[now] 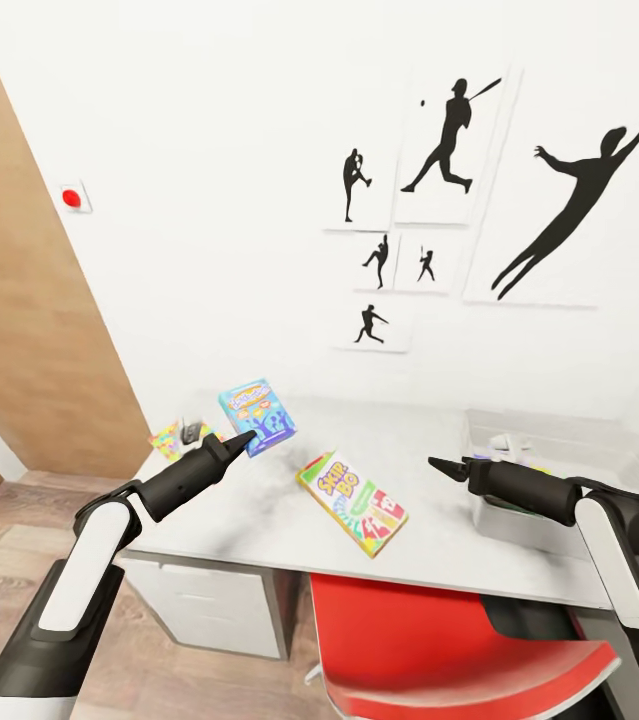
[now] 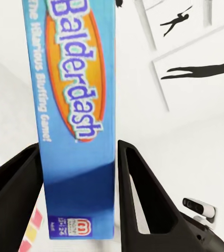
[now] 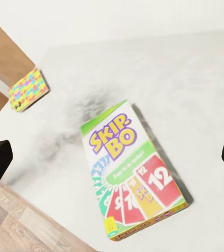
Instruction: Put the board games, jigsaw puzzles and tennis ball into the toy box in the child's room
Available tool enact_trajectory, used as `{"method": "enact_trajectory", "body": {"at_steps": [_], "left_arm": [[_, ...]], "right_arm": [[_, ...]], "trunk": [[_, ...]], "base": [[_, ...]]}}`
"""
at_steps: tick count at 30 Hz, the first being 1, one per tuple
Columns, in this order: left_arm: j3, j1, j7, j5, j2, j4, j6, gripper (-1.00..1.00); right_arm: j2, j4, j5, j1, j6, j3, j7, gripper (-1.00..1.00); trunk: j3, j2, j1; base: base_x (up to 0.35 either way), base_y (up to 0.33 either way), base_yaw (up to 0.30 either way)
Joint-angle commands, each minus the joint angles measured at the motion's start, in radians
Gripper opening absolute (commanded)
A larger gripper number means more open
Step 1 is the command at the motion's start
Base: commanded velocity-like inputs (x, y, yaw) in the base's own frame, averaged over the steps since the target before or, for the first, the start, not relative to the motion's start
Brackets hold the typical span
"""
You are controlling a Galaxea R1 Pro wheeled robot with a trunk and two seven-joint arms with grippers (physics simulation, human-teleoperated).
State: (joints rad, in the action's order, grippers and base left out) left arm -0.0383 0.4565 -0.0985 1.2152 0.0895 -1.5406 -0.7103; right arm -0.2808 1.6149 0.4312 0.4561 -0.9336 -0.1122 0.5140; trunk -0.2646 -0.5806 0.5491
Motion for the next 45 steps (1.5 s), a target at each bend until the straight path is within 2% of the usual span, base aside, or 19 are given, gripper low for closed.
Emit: {"method": "enact_trajectory", "body": {"at_steps": [1, 20, 30, 45], "left_arm": [[0.000, 0.001, -0.003, 0.000, 0.001, 0.000, -0.002, -1.00], [0.001, 0.001, -0.004, 0.000, 0.001, -0.001, -0.002, -1.00], [0.003, 0.001, -0.004, 0.000, 0.002, -0.001, -0.001, -1.00], [0.005, -0.006, -0.005, 0.000, 0.003, -0.001, 0.006, -1.00]], "right_arm": [[0.000, 0.000, -0.003, 0.001, -0.005, -0.001, 0.006, 1.00], [0.002, 0.000, -0.003, 0.000, -0.005, -0.001, 0.007, 1.00], [0.002, 0.000, -0.003, 0.000, -0.005, -0.001, 0.008, 1.00], [0.002, 0.000, -0.003, 0.000, -0.005, -0.001, 0.008, 1.00]], "trunk": [[-0.002, -0.001, 0.001], [-0.002, -0.001, 0.001], [-0.002, -0.001, 0.001], [-0.002, -0.001, 0.001]], "base": [[0.086, 0.000, 0.000], [0.018, 0.000, -0.124], [0.012, -0.004, -0.027], [0.120, -0.092, -0.002]]}}
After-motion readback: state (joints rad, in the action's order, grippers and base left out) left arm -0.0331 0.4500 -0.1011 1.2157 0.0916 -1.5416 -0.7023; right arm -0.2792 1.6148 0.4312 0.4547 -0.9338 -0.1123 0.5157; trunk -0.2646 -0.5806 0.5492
